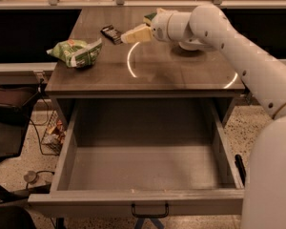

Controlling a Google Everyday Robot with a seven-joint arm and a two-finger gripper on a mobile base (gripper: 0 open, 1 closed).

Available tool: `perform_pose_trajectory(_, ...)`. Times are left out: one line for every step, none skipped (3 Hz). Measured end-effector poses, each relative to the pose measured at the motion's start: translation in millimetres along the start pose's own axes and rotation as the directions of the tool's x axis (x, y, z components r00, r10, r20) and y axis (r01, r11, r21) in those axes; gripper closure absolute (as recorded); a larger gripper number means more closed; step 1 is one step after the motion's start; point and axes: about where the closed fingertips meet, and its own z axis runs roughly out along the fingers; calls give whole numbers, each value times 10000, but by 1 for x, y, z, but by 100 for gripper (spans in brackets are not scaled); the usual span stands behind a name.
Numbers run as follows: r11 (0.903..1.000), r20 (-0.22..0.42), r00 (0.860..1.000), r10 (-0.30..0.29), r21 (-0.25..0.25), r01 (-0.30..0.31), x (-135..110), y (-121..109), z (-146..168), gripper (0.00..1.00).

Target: Place rxbar chocolate into top drawer

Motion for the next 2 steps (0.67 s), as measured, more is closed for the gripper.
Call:
perform_pose_trajectory(9992,-80,10000,28,-396,-31,9,2,43,0)
perform_pose_trajectory(9974,-179,9998,37,-718,-49,12,2,75,0)
